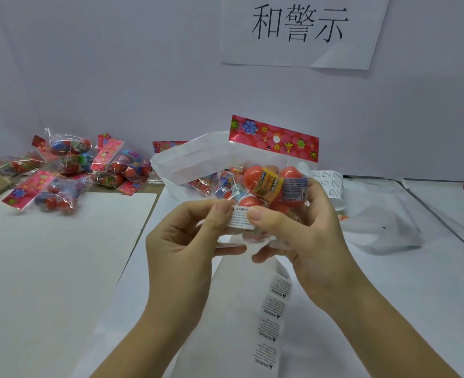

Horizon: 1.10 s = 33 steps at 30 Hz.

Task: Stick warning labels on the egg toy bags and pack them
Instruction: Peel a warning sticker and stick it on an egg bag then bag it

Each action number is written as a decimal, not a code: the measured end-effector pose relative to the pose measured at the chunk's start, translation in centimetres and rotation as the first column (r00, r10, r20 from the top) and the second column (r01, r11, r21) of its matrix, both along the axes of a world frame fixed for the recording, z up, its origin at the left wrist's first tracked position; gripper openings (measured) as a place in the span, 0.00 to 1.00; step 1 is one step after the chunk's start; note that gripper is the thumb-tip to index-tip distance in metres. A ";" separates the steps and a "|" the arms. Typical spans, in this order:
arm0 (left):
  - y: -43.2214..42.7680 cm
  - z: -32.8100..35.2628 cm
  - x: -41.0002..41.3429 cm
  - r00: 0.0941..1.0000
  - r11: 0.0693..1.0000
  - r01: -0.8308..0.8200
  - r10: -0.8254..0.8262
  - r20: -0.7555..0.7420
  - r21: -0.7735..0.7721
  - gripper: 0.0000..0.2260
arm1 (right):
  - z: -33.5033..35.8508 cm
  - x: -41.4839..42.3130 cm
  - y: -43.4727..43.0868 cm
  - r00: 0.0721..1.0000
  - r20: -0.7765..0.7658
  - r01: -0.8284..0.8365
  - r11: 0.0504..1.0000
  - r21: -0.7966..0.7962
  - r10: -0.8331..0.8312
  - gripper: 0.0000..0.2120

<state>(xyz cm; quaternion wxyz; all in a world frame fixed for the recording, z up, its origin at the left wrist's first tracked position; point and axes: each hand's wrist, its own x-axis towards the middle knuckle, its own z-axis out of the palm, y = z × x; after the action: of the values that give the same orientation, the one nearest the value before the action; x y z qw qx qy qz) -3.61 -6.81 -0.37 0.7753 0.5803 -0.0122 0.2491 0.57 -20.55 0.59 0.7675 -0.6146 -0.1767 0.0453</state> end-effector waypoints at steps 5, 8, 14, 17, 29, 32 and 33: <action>0.5 0.6 0.2 0.994 0.992 0.071 -0.079 -0.078 -0.103 0.05 | 0.0 0.1 -0.1 0.999 -0.006 -0.054 0.999 -0.003 0.054 0.25; 0.6 0.7 0.3 0.986 0.992 0.129 -0.129 -0.109 -0.010 0.05 | -0.1 0.1 -0.1 0.999 0.010 -0.046 0.999 -0.014 0.046 0.25; 0.6 0.5 0.3 0.985 0.990 0.126 -0.132 -0.114 -0.058 0.10 | -0.3 0.4 -0.1 1.000 -0.006 -0.024 1.000 0.002 0.024 0.26; 0.8 0.4 0.3 0.985 0.990 0.118 -0.126 -0.120 -0.075 0.09 | -0.5 0.6 -0.2 0.999 -0.022 -0.030 0.999 0.011 0.030 0.25; 1.0 0.6 0.5 0.990 0.994 0.038 -0.051 -0.129 -0.102 0.11 | -0.5 1.5 -0.7 0.995 -0.042 -0.088 0.995 0.042 0.090 0.25; 1.2 0.5 0.6 0.979 0.991 0.124 -0.130 -0.155 -0.048 0.15 | -0.6 1.4 -0.7 0.995 -0.041 -0.085 0.996 0.023 0.086 0.25; 1.3 0.5 0.6 0.977 0.990 0.135 -0.138 -0.163 -0.032 0.16 | -0.6 1.4 -0.7 0.995 -0.041 -0.086 0.996 0.017 0.086 0.25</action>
<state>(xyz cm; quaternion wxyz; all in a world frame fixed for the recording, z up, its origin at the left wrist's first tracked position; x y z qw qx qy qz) -2.99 -5.53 0.09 0.7950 0.5884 0.0146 0.1468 2.01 -21.22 -0.05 0.7730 -0.5994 -0.1873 0.0897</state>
